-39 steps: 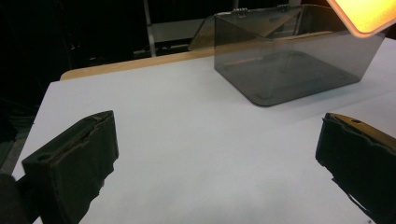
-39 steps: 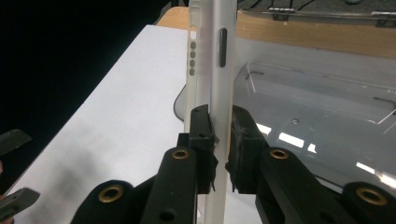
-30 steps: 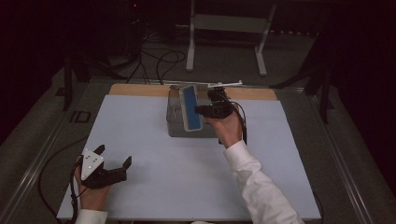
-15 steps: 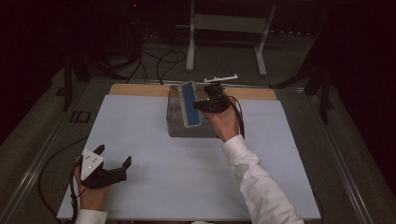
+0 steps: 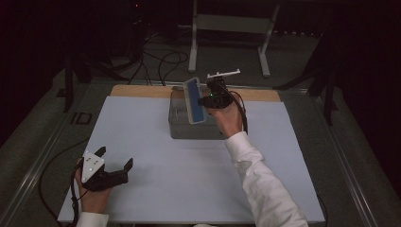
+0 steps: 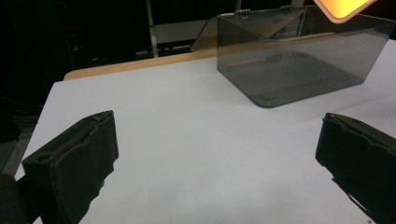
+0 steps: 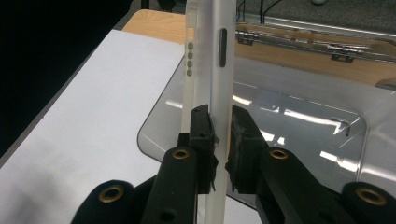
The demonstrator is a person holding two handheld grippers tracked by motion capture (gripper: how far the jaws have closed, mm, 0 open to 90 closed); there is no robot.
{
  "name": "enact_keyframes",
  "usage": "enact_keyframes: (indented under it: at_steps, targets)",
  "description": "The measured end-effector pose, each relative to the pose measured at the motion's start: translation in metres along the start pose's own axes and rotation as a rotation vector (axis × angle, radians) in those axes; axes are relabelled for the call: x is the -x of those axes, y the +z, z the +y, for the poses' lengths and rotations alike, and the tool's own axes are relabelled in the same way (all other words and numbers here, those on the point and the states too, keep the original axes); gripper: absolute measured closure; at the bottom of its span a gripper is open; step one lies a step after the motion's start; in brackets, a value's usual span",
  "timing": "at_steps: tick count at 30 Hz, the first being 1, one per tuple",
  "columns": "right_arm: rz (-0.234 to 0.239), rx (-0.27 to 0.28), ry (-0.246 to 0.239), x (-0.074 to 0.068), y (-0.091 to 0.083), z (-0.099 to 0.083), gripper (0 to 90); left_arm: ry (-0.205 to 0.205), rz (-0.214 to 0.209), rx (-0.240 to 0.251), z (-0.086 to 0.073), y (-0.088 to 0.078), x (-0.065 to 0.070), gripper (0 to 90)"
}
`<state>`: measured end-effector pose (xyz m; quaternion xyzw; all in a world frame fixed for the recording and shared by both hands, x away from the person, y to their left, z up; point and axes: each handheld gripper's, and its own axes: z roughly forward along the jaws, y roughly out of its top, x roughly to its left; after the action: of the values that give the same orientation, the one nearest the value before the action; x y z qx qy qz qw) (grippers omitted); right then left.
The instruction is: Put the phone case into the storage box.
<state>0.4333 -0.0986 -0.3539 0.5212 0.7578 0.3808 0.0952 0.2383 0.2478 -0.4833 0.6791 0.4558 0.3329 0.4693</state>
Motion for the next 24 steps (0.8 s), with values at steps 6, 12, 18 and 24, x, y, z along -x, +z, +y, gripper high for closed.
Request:
enact_keyframes:
  at_steps: [6, 12, 18, 24]
  targets:
    - [-0.017, -0.004, 0.003, 0.003, 0.001, 0.004, 82.0, 0.001, 0.002, 0.002, 0.001, -0.001, 0.000, 0.1]
    - [-0.032, -0.011, 0.015, 0.007, 0.002, 0.007, 82.0, 0.002, 0.000, 0.002, 0.000, 0.000, 0.000, 0.1]
    - [-0.048, -0.016, 0.030, 0.011, 0.004, 0.009, 82.0, -0.001, 0.003, 0.005, 0.001, -0.001, -0.001, 0.1]
    - [-0.064, -0.025, 0.049, 0.017, 0.006, 0.010, 81.9, -0.004, 0.004, 0.006, 0.000, -0.001, -0.001, 0.1]
